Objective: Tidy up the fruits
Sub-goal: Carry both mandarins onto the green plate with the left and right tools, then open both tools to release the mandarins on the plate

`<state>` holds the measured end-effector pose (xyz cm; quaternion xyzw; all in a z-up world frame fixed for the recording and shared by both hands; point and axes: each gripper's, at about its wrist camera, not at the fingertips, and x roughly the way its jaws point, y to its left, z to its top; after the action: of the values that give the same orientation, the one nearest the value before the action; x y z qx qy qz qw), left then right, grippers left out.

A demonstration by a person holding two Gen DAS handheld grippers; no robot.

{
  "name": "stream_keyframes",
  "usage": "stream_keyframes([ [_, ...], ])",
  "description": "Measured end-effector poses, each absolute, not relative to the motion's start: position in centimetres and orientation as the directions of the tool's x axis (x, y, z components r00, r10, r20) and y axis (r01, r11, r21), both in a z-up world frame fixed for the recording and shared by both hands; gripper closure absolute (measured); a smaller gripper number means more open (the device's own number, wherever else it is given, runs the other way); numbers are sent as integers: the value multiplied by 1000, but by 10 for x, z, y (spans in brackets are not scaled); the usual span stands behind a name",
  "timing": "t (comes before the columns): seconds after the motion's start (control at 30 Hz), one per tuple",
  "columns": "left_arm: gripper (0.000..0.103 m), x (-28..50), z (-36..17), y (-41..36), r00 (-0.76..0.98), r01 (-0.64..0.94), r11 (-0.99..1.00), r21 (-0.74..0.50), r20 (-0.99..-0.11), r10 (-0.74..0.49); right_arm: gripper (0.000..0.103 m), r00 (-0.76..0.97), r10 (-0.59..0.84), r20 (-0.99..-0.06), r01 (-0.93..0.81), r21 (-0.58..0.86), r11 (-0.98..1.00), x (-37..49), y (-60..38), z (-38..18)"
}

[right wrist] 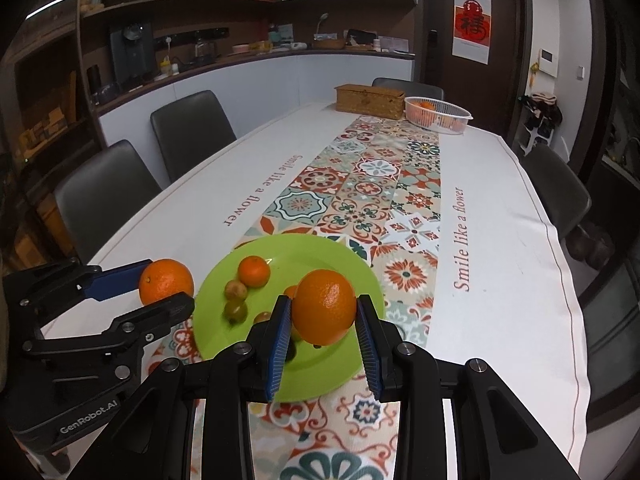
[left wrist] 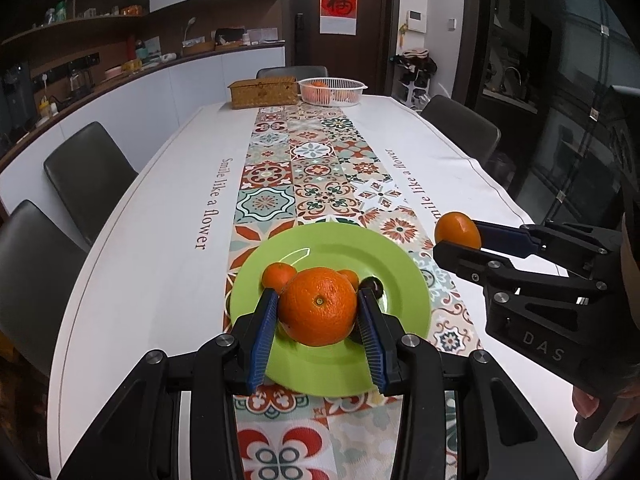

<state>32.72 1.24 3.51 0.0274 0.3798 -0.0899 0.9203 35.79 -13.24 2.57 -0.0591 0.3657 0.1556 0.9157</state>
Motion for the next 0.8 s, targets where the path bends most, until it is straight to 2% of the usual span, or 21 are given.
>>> stream_keyframes([
  [0.6, 63, 387, -8, 24, 649, 204, 978, -51, -741, -174, 70, 617, 200, -762, -379, -65, 923, 424, -108, -19],
  [0.8, 63, 400, -20, 20, 617, 223, 973, -66, -763, -193, 70, 581, 210, -786, -394, -46, 918, 441, -108, -35],
])
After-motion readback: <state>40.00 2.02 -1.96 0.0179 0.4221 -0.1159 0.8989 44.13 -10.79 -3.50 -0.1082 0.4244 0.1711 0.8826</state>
